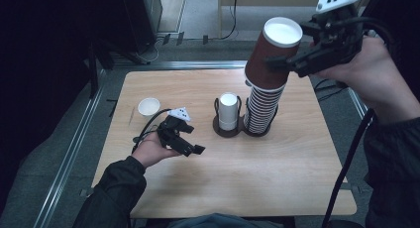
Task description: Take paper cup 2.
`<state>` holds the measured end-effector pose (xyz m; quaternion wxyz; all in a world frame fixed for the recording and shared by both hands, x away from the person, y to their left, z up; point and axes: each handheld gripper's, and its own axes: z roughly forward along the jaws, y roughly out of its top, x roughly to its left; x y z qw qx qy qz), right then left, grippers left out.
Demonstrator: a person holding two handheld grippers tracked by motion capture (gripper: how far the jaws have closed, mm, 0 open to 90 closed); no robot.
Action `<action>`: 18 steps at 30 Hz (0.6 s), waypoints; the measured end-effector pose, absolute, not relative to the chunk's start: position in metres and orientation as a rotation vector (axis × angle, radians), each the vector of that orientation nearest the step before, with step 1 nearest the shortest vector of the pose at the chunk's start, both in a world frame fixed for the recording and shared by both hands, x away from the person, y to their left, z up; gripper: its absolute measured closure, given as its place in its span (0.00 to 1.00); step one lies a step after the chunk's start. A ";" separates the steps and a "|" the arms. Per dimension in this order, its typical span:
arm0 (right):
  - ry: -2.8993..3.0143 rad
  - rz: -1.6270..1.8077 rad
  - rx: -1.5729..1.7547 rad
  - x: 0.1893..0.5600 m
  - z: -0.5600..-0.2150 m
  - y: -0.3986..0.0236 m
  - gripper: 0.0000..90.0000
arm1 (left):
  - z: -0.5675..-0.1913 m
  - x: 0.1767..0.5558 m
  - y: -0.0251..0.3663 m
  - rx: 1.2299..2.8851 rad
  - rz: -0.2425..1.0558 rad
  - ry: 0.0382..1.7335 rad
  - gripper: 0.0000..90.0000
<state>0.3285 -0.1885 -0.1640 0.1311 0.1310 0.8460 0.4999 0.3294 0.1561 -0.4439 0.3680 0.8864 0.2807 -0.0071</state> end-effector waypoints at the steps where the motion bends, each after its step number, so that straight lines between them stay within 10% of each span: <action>1: 2.465 1.455 0.374 0.326 -0.167 -0.187 0.22 | -0.444 0.329 0.156 2.277 -0.018 0.718 0.07; 18: 2.561 1.425 0.347 0.309 -0.245 -0.173 0.22 | -0.443 0.333 0.155 2.251 -0.047 0.680 0.07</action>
